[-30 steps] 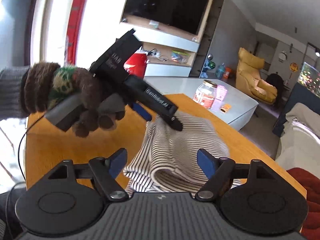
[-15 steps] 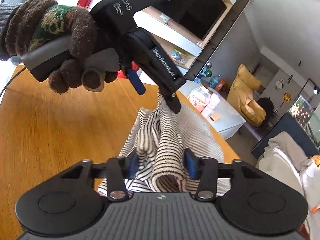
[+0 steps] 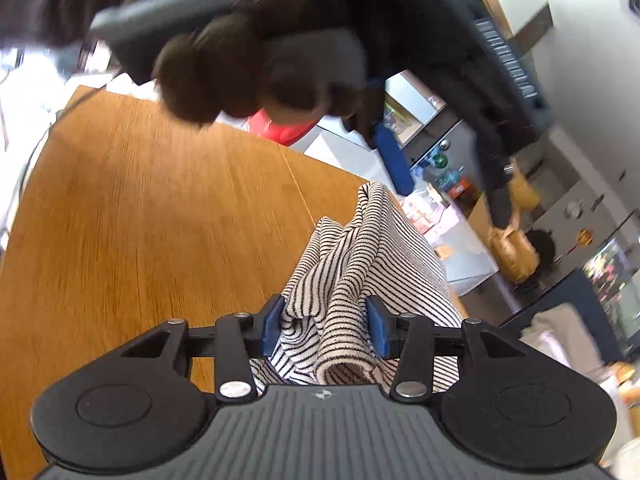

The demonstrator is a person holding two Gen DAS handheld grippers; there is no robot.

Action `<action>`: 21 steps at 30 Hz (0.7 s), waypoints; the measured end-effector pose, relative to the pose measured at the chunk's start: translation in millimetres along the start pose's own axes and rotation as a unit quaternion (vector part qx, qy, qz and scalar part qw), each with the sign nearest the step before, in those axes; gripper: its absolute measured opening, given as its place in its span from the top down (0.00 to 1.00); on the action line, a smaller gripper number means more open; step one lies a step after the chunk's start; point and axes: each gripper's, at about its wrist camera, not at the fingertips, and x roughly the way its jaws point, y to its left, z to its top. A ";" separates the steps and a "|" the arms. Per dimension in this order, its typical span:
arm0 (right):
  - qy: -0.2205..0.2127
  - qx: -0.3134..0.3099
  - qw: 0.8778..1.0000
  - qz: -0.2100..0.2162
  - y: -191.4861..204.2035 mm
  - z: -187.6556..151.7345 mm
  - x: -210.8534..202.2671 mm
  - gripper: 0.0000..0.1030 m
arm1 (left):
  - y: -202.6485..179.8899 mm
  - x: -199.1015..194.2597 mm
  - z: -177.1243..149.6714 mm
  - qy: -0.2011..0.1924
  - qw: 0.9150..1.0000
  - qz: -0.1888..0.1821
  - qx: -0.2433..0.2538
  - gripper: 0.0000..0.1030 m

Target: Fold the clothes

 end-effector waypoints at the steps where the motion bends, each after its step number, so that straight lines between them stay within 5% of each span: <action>1: -0.003 0.044 0.999 0.027 -17.8 1.5 -7.2 0.47 | 3.4 7.3 -2.7 0.010 1.000 0.003 -0.003 0.24; 5: -0.006 0.217 0.972 0.085 -95.1 -6.1 -22.0 0.16 | 8.7 17.5 -9.7 0.020 1.000 0.006 0.004 0.24; 11: 0.014 0.427 0.900 0.091 -196.3 -60.3 22.8 0.12 | 7.5 17.7 -13.4 0.021 0.999 0.011 0.024 0.24; 14: 0.036 0.491 0.861 0.124 -203.6 -99.2 53.8 0.11 | 8.9 16.6 -13.8 0.022 0.999 0.010 0.024 0.24; 18: 0.036 0.573 0.794 0.202 -194.5 -130.7 82.6 0.12 | 10.6 16.7 -14.0 0.025 0.999 0.009 0.027 0.24; 19: 0.036 0.574 0.792 0.208 -189.6 -128.7 82.0 0.13 | 10.9 17.4 -13.7 0.026 0.999 0.011 0.028 0.23; 21: 0.028 0.532 0.824 0.195 -181.6 -112.4 66.2 0.25 | 12.4 18.1 -13.3 0.026 0.999 0.014 0.026 0.20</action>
